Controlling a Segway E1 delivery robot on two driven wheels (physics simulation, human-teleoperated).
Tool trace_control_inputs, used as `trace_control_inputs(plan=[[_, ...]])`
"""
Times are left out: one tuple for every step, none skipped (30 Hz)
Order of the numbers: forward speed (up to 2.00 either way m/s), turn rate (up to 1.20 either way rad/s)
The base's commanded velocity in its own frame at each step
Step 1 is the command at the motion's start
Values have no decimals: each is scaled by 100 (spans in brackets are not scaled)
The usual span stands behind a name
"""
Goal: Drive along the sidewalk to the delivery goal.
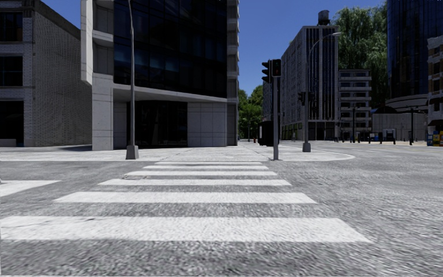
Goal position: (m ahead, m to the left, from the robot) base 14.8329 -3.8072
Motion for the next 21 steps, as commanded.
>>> trace_control_inputs(plan=[[130, 0], [126, 0], [125, 0], [124, 0], [124, 0], [124, 0], [124, 0], [124, 0], [124, 0], [124, 0], [124, 0], [124, 0], [124, 0], [124, 0], [124, 0], [124, 0], [124, 0], [124, 0], [124, 0], [124, 0], [124, 0]])
